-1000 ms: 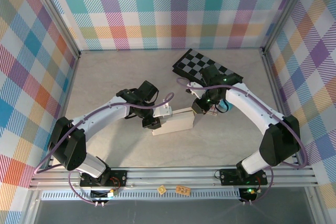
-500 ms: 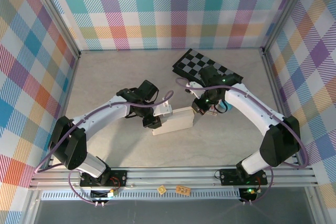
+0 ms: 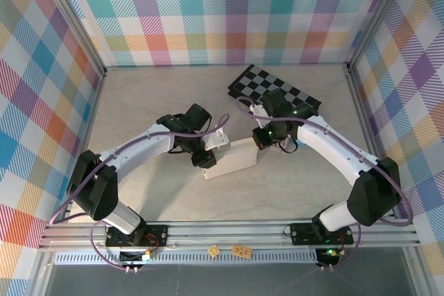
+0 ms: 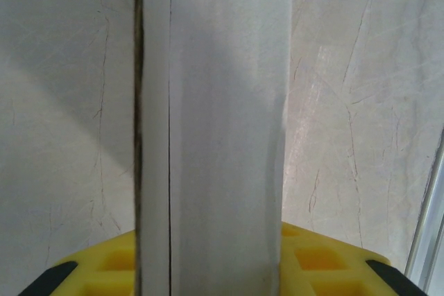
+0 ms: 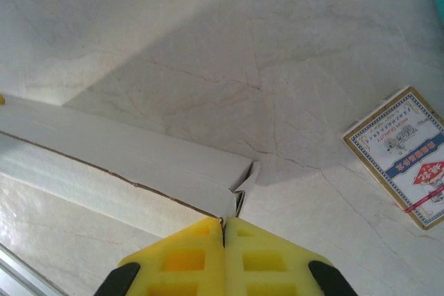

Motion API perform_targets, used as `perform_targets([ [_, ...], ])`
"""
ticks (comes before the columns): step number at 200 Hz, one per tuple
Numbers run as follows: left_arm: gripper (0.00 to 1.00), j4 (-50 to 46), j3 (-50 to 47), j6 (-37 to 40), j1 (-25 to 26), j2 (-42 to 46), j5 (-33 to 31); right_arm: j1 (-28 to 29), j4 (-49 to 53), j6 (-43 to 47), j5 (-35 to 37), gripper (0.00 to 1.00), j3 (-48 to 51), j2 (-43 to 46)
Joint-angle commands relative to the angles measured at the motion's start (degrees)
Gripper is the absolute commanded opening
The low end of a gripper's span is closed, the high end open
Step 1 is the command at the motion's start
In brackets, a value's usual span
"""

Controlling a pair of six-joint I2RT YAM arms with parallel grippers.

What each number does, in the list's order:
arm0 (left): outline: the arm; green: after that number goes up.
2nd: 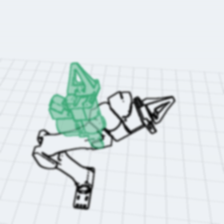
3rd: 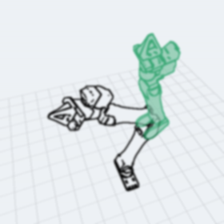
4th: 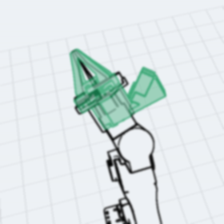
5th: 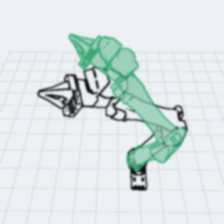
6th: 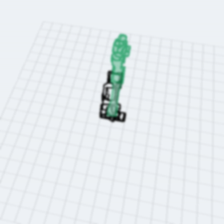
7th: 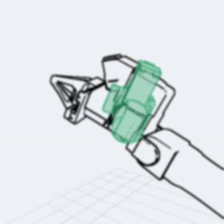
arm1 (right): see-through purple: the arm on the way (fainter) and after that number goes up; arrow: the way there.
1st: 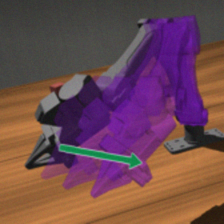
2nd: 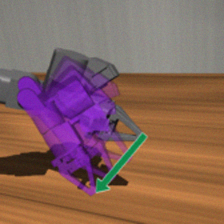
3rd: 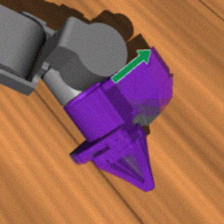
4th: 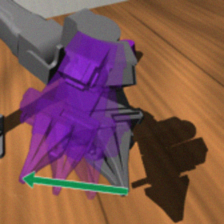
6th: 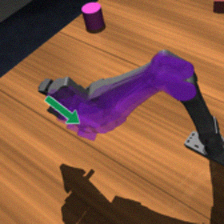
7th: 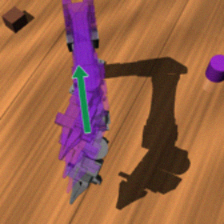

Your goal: Fold the paper box

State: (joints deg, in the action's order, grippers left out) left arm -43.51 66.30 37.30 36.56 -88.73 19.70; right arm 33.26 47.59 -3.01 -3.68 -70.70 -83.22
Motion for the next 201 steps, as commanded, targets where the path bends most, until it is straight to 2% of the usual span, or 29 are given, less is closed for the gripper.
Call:
perform_targets([
  [1,0.32,0.3,1.9,-3.2,-0.8,-1.2,-1.6,1.3,0.4,-6.2,-1.8,0.00,1.1,1.7],
  [53,0.31,0.2,2.3,-2.9,-0.8,-1.6,-2.2,1.9,-1.8,-8.4,-1.1,0.00,3.7,2.4],
  [140,0.32,0.5,2.7,-3.1,-0.9,-2.0,-3.1,2.1,-12.9,-6.5,-1.5,0.00,17.6,10.6],
  [201,0.42,4.7,0.6,-9.6,-1.4,1.0,-1.7,3.2,-19.4,-7.3,1.8,0.00,25.1,15.4],
])
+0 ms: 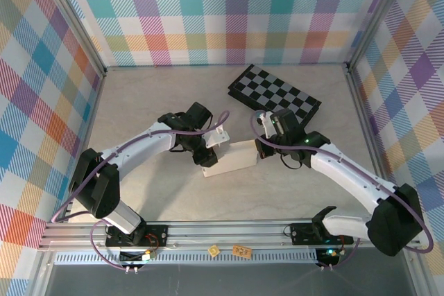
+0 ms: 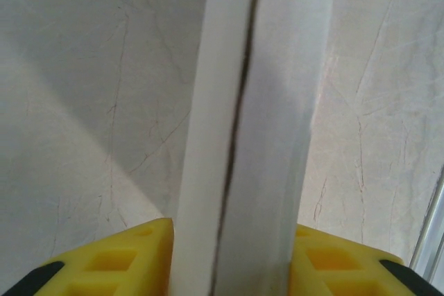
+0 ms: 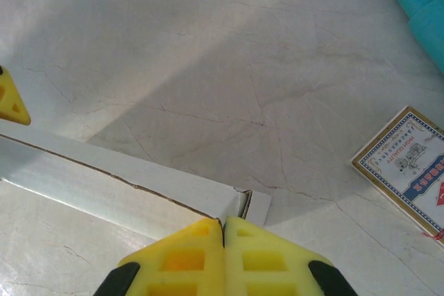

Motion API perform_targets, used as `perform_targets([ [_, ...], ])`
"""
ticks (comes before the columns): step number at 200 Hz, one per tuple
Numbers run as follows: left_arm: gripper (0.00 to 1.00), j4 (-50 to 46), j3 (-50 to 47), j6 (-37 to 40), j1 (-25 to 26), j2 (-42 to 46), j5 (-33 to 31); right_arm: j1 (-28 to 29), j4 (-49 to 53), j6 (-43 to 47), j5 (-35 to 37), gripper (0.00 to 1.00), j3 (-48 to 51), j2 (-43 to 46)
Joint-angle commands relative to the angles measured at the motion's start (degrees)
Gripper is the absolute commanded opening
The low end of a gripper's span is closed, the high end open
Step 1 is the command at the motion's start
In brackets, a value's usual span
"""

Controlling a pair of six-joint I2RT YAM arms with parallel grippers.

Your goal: Fold the paper box

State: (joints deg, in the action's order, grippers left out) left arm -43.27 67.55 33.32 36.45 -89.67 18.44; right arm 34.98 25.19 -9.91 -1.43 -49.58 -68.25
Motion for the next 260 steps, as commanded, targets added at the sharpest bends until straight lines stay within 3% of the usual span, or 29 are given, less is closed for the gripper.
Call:
perform_targets([
  [1,0.42,4.6,-0.8,-5.8,-1.3,2.0,-0.3,1.5,2.9,-0.4,-0.4,0.00,4.1,0.5],
  [73,0.56,10.7,-5.9,-16.0,-2.3,8.0,2.6,4.8,-0.2,-2.7,5.1,0.00,4.0,-0.1],
  [170,0.58,13.4,-6.7,-27.5,-4.5,17.1,-2.0,6.6,-0.5,-4.4,8.2,0.00,2.1,-1.5],
  [191,0.54,7.7,-5.2,-30.3,-4.6,19.7,-7.1,6.6,-0.1,-4.3,8.7,0.00,1.7,-1.5],
  [218,0.40,-4.0,-2.3,-36.6,-5.5,21.3,-11.7,6.5,0.4,-4.3,8.7,0.00,1.3,-1.7],
  [234,0.34,-8.7,-2.2,-40.0,-6.1,22.6,-10.9,6.6,0.6,-4.5,8.8,0.00,1.2,-1.8],
  [260,0.32,-11.1,-3.7,-44.1,-6.1,25.6,-6.6,6.6,1.0,-4.6,8.9,0.00,0.8,-2.2],
])
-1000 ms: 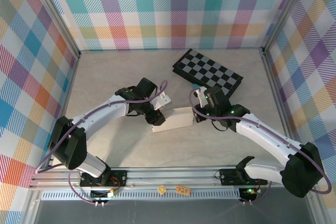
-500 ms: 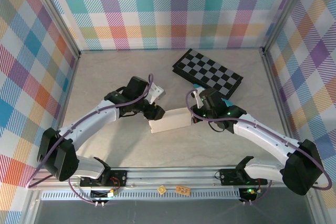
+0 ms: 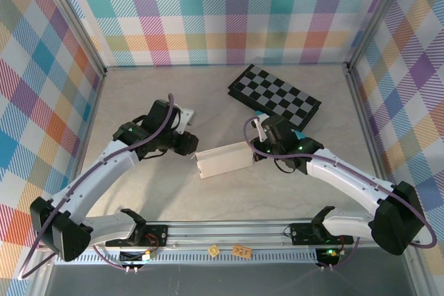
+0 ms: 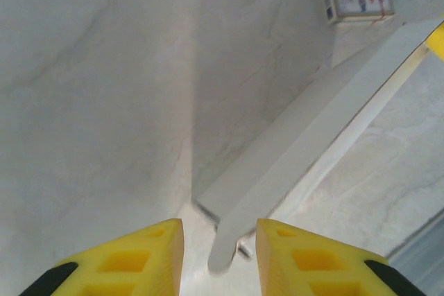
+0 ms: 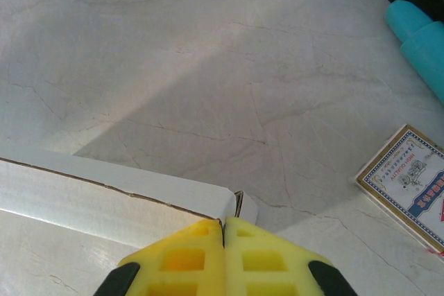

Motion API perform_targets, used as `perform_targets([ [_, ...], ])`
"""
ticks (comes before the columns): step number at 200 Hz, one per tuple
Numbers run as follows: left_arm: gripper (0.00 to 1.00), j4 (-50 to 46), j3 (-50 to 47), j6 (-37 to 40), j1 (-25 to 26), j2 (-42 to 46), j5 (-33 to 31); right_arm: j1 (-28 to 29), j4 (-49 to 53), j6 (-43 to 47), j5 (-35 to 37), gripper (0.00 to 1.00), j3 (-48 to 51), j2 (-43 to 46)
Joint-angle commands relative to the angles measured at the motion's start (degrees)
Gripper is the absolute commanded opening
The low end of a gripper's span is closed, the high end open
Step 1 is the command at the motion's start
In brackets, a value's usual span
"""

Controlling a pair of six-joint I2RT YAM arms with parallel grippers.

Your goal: Fold the paper box

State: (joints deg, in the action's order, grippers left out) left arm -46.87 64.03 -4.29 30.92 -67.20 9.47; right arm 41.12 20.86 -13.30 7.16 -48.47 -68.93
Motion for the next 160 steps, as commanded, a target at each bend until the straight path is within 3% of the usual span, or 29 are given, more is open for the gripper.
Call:
perform_targets([
  [1,0.32,-7.5,-0.2,-6.5,-0.6,3.2,2.5,0.4,5.4,-1.2,0.4,0.00,-0.3,-1.6],
  [51,0.32,-8.3,-0.4,-3.3,-0.5,0.9,5.6,0.4,5.7,-1.4,0.4,0.00,-0.7,-2.2],
  [160,0.24,-5.7,-0.3,0.7,2.2,-4.9,2.3,0.5,5.7,-2.1,0.5,0.00,-0.4,-2.4],
])
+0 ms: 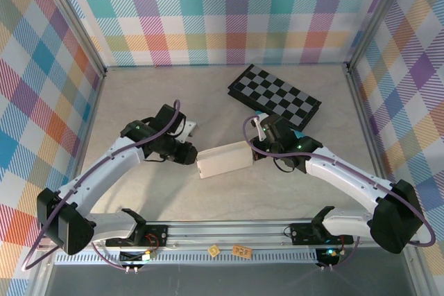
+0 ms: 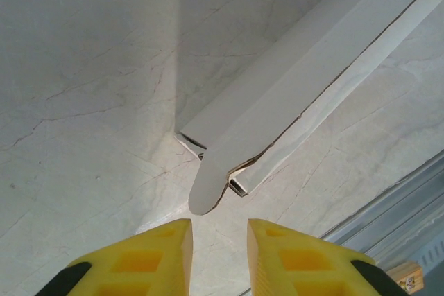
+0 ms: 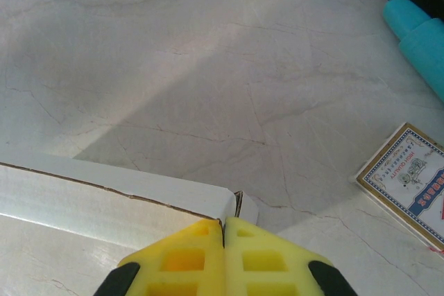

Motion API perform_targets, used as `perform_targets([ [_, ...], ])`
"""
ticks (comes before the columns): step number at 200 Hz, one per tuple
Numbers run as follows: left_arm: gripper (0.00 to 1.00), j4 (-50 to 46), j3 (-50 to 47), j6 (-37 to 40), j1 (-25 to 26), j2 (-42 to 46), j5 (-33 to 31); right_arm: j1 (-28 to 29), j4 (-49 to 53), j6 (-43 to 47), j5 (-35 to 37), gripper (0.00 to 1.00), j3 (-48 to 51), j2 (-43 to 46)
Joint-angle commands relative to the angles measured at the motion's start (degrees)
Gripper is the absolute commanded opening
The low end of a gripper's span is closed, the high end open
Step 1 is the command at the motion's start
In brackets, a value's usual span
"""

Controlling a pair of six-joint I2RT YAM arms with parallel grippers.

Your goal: Fold the paper box

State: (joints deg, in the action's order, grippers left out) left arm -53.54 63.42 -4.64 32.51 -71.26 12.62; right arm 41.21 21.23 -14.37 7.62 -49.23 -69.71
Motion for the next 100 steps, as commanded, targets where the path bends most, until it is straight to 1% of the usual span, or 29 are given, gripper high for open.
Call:
perform_targets([
  [1,0.24,1.0,0.3,1.0,0.6,-0.9,-0.9,0.4,5.4,-1.0,0.0,0.00,0.3,-1.7],
  [73,0.21,2.1,0.8,1.5,1.1,-2.7,-2.7,0.4,5.1,-1.2,-0.1,0.00,0.5,-1.7],
  [94,0.21,2.1,1.3,1.7,1.2,-2.7,-4.1,0.4,5.0,-1.2,0.1,0.00,0.4,-1.8],
  [100,0.23,2.0,1.5,1.7,1.2,-2.7,-4.9,0.3,5.1,-1.1,0.0,0.00,0.3,-1.8],
])
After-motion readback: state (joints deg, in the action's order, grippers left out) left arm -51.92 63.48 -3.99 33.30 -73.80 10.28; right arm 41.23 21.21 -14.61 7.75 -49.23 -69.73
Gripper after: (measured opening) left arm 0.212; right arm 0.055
